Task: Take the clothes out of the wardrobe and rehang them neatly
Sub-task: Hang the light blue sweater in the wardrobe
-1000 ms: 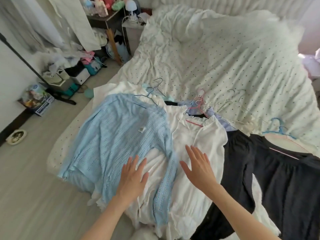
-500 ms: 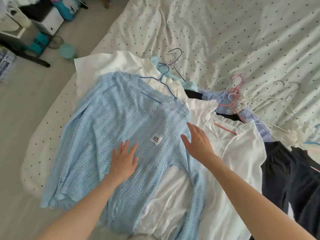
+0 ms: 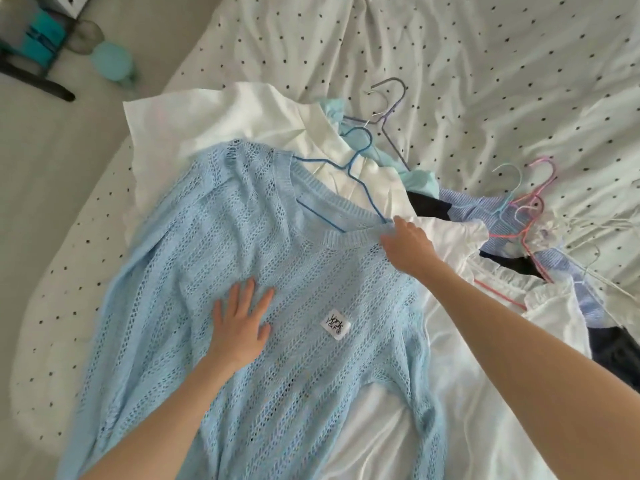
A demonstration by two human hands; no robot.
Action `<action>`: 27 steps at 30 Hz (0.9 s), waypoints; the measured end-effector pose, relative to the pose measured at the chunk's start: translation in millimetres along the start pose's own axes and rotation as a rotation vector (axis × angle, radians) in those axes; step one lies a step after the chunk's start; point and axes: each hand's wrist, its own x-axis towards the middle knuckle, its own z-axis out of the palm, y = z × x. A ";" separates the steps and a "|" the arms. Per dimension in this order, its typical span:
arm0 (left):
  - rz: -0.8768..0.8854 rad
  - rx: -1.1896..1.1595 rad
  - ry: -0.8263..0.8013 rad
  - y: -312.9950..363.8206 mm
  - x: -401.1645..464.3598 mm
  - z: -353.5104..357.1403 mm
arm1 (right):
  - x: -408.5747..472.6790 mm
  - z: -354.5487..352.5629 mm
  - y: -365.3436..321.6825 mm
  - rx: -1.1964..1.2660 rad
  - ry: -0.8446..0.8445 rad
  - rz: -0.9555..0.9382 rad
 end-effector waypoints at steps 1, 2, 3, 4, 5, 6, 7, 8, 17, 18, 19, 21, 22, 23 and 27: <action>-0.024 -0.003 -0.017 1.6 1.7 0.6 | 0.9 -1.1 -3.0 0.034 0.012 0.018; -0.048 0.003 -0.040 2.4 3.2 0.8 | 1.9 -1.5 -5.7 0.085 0.021 0.027; -0.060 0.021 -0.062 3.9 3.8 -3.4 | -0.2 -3.2 -9.6 0.149 0.027 0.035; -0.065 0.029 -0.088 5.6 4.6 -8.6 | -3.0 -4.8 -12.8 0.215 0.043 0.037; -0.065 0.027 -0.106 7.1 5.1 -13.7 | -7.9 -6.5 -16.1 0.278 0.064 0.046; -0.068 0.013 -0.118 8.4 5.1 -19.1 | -13.4 -8.3 -17.4 0.333 0.097 0.044; -0.072 -0.003 -0.125 9.3 4.6 -24.2 | -20.9 -10.4 -18.5 0.383 0.128 0.047; -0.074 -0.022 -0.115 10.8 3.5 -29.3 | -28.9 -12.1 -18.1 0.439 0.164 0.048; 0.330 -0.154 0.481 97.9 -16.9 -126.4 | -139.2 -55.9 46.1 0.740 0.434 0.058; 0.366 -0.156 0.558 114.6 -21.3 -142.6 | -156.0 -60.1 57.0 0.754 0.475 0.052; 0.394 -0.153 0.621 131.2 -26.7 -156.4 | -174.3 -63.0 68.5 0.764 0.510 0.042; 0.455 -0.096 0.740 164.7 -42.0 -175.5 | -216.8 -65.6 93.3 0.785 0.588 0.007; 0.490 -0.054 0.782 181.6 -53.6 -179.4 | -241.4 -66.5 107.1 0.784 0.640 -0.008; 0.525 -0.019 0.812 197.8 -66.4 -180.5 | -266.0 -66.7 121.7 0.769 0.691 -0.016; 0.640 -0.049 0.816 261.3 -125.6 -176.4 | -368.2 -62.8 189.7 0.764 0.882 -0.011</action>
